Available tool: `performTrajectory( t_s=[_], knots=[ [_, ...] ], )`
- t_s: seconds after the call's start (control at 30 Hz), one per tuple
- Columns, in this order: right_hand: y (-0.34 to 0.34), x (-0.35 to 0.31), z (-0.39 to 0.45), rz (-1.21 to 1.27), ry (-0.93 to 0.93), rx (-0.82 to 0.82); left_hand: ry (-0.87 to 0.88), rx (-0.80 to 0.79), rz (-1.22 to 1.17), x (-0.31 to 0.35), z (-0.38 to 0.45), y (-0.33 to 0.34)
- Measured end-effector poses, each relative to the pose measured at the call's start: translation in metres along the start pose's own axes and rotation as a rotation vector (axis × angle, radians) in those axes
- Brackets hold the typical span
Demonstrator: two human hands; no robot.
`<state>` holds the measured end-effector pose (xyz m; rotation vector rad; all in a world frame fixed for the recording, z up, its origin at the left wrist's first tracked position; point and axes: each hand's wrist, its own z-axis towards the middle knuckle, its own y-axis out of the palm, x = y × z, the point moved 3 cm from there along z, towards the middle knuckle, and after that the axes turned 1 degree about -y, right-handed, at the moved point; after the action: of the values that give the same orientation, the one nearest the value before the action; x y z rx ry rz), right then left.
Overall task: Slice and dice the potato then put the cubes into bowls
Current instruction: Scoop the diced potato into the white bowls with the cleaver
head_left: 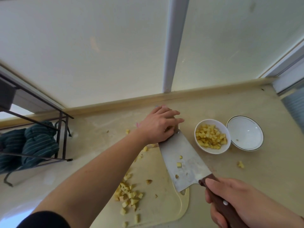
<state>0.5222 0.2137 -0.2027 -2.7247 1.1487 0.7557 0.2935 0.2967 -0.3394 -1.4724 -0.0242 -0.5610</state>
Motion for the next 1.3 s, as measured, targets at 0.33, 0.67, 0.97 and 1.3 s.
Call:
performTrajectory(
  t_s=[0.33, 0.67, 0.97, 1.3],
  knots=[
    [-0.009, -0.002, -0.016, 0.005, -0.043, 0.039, -0.247, 0.111, -0.32, 0.007, -0.017, -0.023],
    [0.009, -0.01, 0.011, 0.103, -0.162, 0.093, -0.242, 0.024, -0.325, 0.048, -0.032, -0.02],
    [0.006, -0.008, 0.017, 0.104, -0.174, 0.117, -0.238, 0.042, -0.199, 0.04, -0.035, -0.018],
    [-0.003, -0.003, 0.009, 0.066, -0.164, 0.094, -0.473, -0.032, -0.031, 0.01, -0.031, -0.008]
  ],
)
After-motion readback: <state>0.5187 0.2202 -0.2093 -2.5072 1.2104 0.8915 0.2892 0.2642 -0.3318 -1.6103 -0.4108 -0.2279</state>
